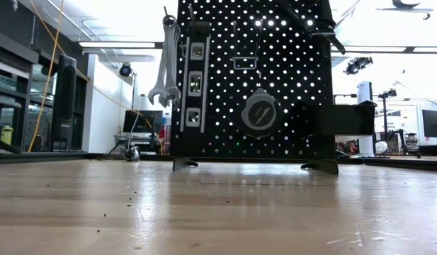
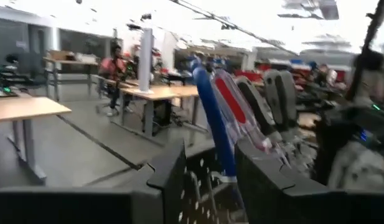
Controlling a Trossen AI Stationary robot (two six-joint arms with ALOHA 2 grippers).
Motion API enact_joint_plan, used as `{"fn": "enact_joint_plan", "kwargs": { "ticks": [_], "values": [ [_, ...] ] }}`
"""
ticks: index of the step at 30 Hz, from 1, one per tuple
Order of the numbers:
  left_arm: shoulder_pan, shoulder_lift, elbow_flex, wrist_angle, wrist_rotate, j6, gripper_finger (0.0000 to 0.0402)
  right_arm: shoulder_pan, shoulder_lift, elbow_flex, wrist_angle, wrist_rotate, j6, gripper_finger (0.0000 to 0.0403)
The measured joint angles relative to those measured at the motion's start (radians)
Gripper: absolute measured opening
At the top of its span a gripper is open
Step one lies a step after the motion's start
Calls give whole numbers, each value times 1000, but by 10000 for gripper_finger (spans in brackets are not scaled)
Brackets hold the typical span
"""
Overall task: Hang tools onto peg board
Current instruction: Return to Home Position
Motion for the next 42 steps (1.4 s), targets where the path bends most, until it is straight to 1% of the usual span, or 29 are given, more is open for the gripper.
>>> {"fn": "enact_joint_plan", "kwargs": {
  "ticks": [2, 4, 5, 7, 8, 9, 10, 11, 12, 13, 14, 16, 19, 21, 22, 24, 28, 31, 33, 36, 42],
  "values": [
    [-20, -36, 0, -92, 40, -35, 124, 0, -9, 0, -7, -9, -4, 231],
    [-37, -78, 0, -208, 137, -95, 117, 0, -25, 0, -22, -45, -1, 221],
    [-43, -99, 0, -273, 201, -149, 109, 3, -37, 0, -35, -77, 4, 206],
    [-53, -137, 0, -429, 310, -275, 82, 31, -63, 0, -93, -114, 53, 151],
    [-61, -152, 0, -514, 349, -339, 63, 55, -75, 0, -117, -118, 86, 113],
    [-73, -166, -7, -585, 373, -402, 41, 88, -87, 0, -144, -116, 130, 68],
    [-86, -181, -27, -631, 382, -463, 22, 122, -97, 0, -177, -108, 178, 36],
    [-101, -194, -60, -642, 383, -515, 12, 158, -106, -4, -197, -89, 237, 20],
    [-120, -210, -103, -622, 384, -553, 9, 196, -114, -14, -207, -67, 302, 18],
    [-139, -222, -156, -565, 385, -571, 10, 233, -120, -29, -212, -40, 369, 18],
    [-158, -235, -212, -491, 385, -579, 10, 269, -124, -49, -213, -5, 442, 14],
    [-184, -254, -348, -281, 390, -580, 4, 337, -124, -103, -192, 92, 604, 4],
    [-189, -259, -560, 97, 434, -540, 3, 408, -126, -205, -99, 303, 841, 3],
    [-168, -259, -690, 322, 495, -520, 1, 434, -129, -268, -20, 463, 939, 1],
    [-149, -260, -748, 408, 524, -522, 1, 440, -134, -296, 8, 528, 973, 1],
    [-108, -270, -858, 531, 552, -549, 1, 440, -150, -337, 37, 617, 1011, 1],
    [-18, -320, -1053, 672, 589, -606, 0, 423, -193, -369, 24, 711, 1020, 0],
    [52, -370, -1179, 777, 654, -642, 0, 413, -243, -369, 25, 767, 984, 0],
    [91, -401, -1189, 725, 708, -643, 0, 409, -276, -369, 40, 774, 947, 0],
    [157, -430, -1191, 653, 821, -606, 0, 404, -319, -358, 45, 760, 889, 0],
    [348, -442, -1191, 581, 1068, -588, 0, 403, -393, -346, 41, 744, 786, 0]
  ]
}}
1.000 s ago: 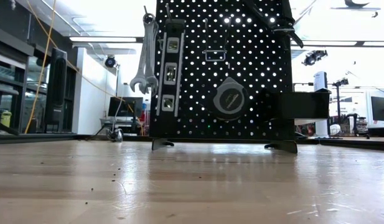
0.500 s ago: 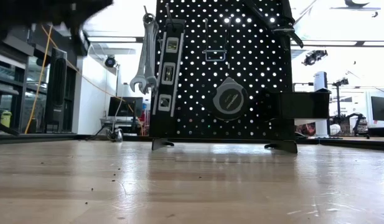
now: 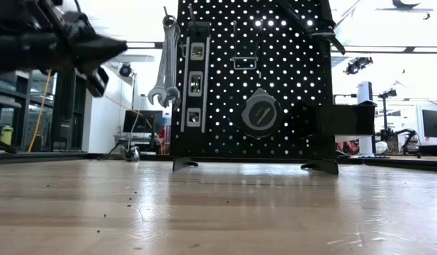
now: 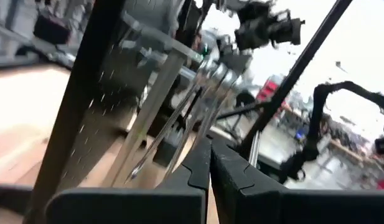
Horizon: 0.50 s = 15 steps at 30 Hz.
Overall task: Hang tools onto peg board
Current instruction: Return to Home Position
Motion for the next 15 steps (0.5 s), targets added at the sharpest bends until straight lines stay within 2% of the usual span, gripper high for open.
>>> {"fn": "enact_joint_plan", "kwargs": {
  "ticks": [3, 5, 9, 12, 15],
  "values": [
    [82, -1, -1, -23, 136, -20, 0, 0, -17, -5, -51, -49, 24, 0],
    [117, -3, 0, -39, 207, -19, 0, 0, -18, -17, -118, -98, 116, 0],
    [155, -6, 0, -37, 238, 1, 0, 27, -28, -101, -195, -162, 333, 0],
    [170, -6, 0, -35, 233, -8, 0, 54, -77, -225, -79, -123, 338, 0],
    [173, -6, 0, -44, 232, -7, 0, 56, -165, -352, -25, 28, 321, 0]
  ]
}}
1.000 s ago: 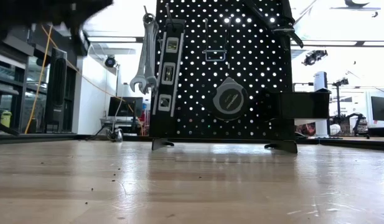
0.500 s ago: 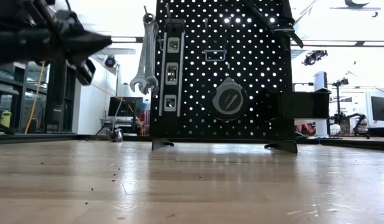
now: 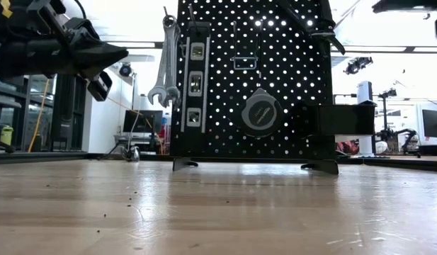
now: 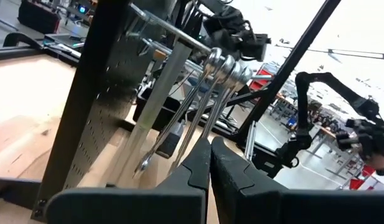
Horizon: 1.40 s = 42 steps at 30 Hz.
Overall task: Hang tools onto peg board
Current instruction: Return to Home Position
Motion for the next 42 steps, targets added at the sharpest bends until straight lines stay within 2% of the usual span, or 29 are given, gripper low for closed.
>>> {"fn": "enact_joint_plan", "kwargs": {
  "ticks": [4, 7, 11, 15, 20, 24, 30, 33, 36, 39, 42],
  "values": [
    [0, 2, 0, -3, 0, 0, 0, 0, -190, -115, -67, 121, -57, 0],
    [0, 2, 0, -8, -1, 0, 0, 32, -362, -149, -131, 81, -171, 0],
    [0, 2, 0, -12, 0, 0, 0, 87, -606, -139, -97, -7, -512, 0],
    [0, 3, 0, -19, -1, 0, 0, 110, -812, -139, 72, -115, -942, 0],
    [0, 2, 0, -28, -1, 0, 0, 111, -993, -139, 241, -128, -1386, 0],
    [-1, 5, 0, -25, -2, 0, 0, 124, -982, -91, 222, -131, -1555, 0],
    [-1, 7, 1, -48, 0, 0, 0, 224, -990, -94, 251, -127, -1591, 0],
    [-1, 7, 1, -48, 0, 0, 0, 306, -989, -156, 408, -127, -1639, 0],
    [-1, 7, 1, -48, 2, 0, 0, 359, -988, -247, 592, -109, -1758, 0],
    [0, 7, 1, -49, 1, 0, 0, 373, -991, -303, 666, -40, -1781, 0],
    [-1, 7, 1, -48, 2, 0, 0, 361, -989, -305, 736, -82, -1812, 0]
  ]
}}
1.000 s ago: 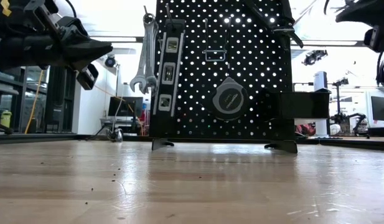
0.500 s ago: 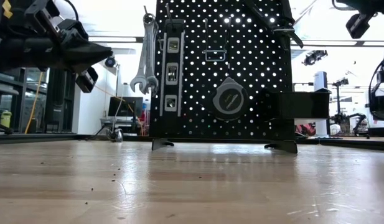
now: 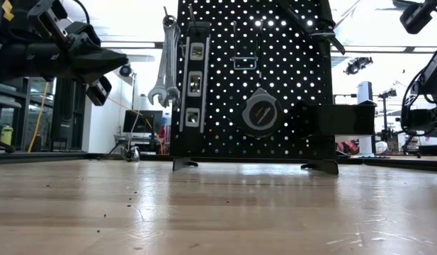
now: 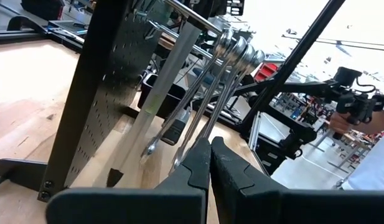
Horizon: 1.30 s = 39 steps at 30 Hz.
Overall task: Hang tools onto peg board
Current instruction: Return to Home Position
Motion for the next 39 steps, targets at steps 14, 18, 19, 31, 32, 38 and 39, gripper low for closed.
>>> {"fn": "enact_joint_plan", "kwargs": {
  "ticks": [14, 18, 19, 31, 32, 38, 39],
  "values": [
    [0, 0, 0, -2, -1, 0, 0, -4, -1, 82, 144, -72, -327, 0],
    [0, 0, 0, -1, -1, 0, 0, 0, 4, 92, 117, -119, -275, 0],
    [0, 0, 0, -1, -1, 0, 0, -1, 15, 92, 86, -119, -233, 0],
    [0, 0, 0, -1, -1, 0, 0, -50, 295, 92, -222, -140, 337, 0],
    [0, 0, 0, -1, -1, 0, 0, -74, 304, 92, -224, -162, 348, 0],
    [0, 0, 0, -1, -1, 0, 0, -492, 312, 92, -226, -480, 240, 0],
    [0, 0, 0, -1, -1, 0, 0, -589, 317, 92, -225, -551, 217, 0]
  ]
}}
